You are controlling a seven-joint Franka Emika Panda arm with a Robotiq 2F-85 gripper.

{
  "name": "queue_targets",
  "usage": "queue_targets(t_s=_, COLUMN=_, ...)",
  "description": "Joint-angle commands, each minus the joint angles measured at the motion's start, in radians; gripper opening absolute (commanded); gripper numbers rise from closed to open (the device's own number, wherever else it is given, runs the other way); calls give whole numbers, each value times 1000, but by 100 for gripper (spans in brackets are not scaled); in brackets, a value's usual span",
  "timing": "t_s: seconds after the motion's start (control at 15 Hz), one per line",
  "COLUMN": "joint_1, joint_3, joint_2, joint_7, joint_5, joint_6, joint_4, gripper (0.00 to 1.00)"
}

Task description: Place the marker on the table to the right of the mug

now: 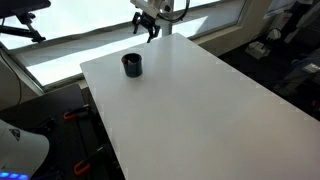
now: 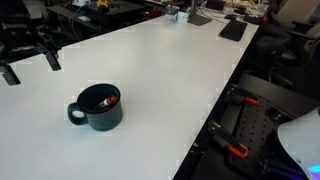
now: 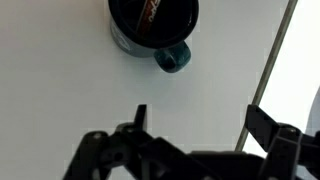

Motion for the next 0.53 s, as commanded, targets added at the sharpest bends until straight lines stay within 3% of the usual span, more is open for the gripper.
queue_targets(t_s=0.0, joint_1=33, joint_3=-4, joint_2=-51, joint_7=50, joint_5=-47, joint_6=72, joint_4=-68, gripper=100)
queue_targets(t_s=0.27, joint_1=41, joint_3=1, joint_2=-120, joint_7=50, joint_5=-76, joint_6=139, joint_4=-174, gripper=100)
queue_targets(t_s=0.33, joint_1=35, joint_3=11, joint_2=-30, joint_7=33, joint_5=-63, joint_6=92, joint_4=-59, gripper=100)
queue_targets(t_s=0.47, joint_1=35, joint_3=11, joint_2=-59, joint_7=33, joint_5=-65, joint_6=108, joint_4=-99, gripper=100)
